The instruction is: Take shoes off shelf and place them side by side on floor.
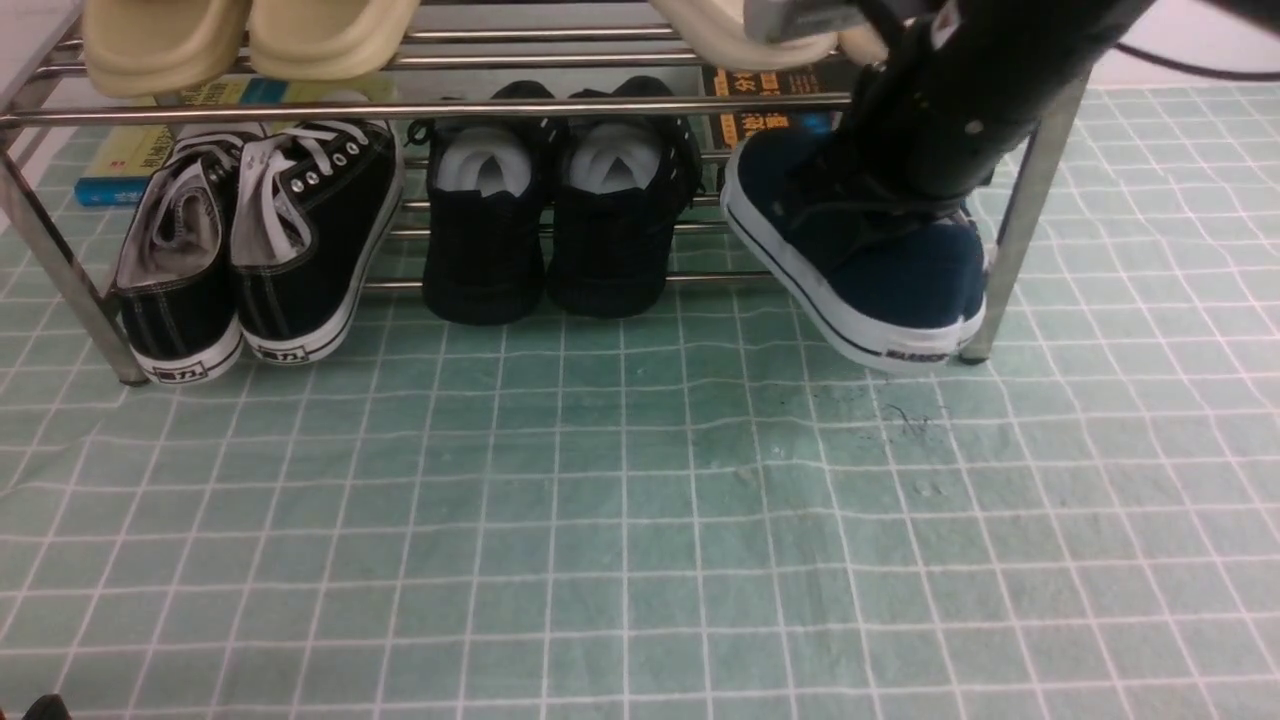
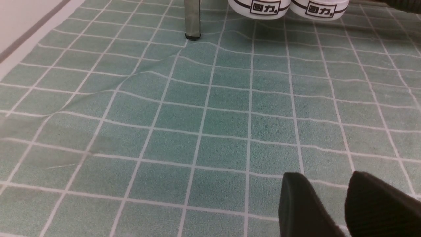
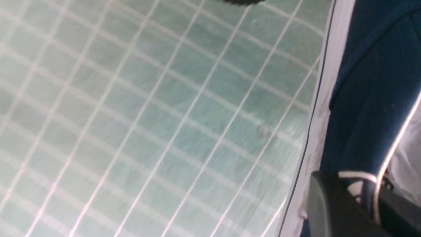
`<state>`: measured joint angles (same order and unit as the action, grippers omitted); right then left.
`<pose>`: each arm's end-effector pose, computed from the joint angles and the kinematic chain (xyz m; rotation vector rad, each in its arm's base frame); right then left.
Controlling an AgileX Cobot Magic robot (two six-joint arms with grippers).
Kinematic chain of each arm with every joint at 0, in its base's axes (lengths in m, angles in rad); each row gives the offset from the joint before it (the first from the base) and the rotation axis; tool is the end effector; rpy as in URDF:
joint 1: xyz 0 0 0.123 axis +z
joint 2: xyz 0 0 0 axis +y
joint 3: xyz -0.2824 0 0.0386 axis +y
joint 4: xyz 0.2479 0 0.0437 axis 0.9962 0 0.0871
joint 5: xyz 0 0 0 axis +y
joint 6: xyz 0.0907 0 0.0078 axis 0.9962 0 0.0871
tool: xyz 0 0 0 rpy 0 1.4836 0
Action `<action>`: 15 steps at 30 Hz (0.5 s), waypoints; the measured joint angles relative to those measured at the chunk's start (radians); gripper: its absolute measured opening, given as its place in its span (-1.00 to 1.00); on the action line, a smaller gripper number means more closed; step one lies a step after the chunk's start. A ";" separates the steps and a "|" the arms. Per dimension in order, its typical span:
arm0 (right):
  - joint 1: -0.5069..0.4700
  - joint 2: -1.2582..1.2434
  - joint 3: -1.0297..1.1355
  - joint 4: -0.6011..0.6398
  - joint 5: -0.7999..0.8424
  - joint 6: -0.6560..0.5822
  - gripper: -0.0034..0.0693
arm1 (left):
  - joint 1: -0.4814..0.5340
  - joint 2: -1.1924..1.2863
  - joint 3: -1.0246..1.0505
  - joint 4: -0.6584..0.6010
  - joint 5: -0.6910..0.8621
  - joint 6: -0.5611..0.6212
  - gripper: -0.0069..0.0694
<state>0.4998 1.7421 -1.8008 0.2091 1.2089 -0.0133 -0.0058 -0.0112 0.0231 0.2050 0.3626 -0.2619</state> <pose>0.3206 0.1952 0.3751 -0.6464 2.5867 0.4455 0.0528 0.0063 0.1739 -0.1096 1.8472 0.0141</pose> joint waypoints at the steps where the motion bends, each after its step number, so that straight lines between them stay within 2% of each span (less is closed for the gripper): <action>1: 0.000 -0.005 0.000 0.003 0.000 0.000 -0.80 | 0.000 0.000 0.000 0.000 0.000 0.000 -0.19; 3: 0.000 -0.053 0.000 0.036 0.054 0.001 -0.80 | 0.000 0.000 0.000 0.000 0.000 0.000 -0.19; 7: 0.023 -0.106 0.033 0.076 0.054 0.043 -0.80 | 0.000 0.000 0.000 0.000 0.000 0.000 -0.19; 12: 0.126 -0.137 0.140 0.071 0.054 0.117 -0.80 | 0.000 0.000 0.000 0.000 0.000 0.000 -0.19; 13: 0.192 -0.136 0.187 0.059 0.055 0.171 -0.80 | 0.000 -0.001 0.000 0.000 0.000 0.000 -0.19; 15: 0.225 -0.135 0.213 0.044 0.055 0.202 -0.80 | 0.000 -0.001 0.000 0.000 0.000 0.000 -0.19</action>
<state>0.7246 1.6074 -1.5877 0.2531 1.2637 0.1890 -0.0058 -0.0123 0.0231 0.2050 0.3626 -0.2619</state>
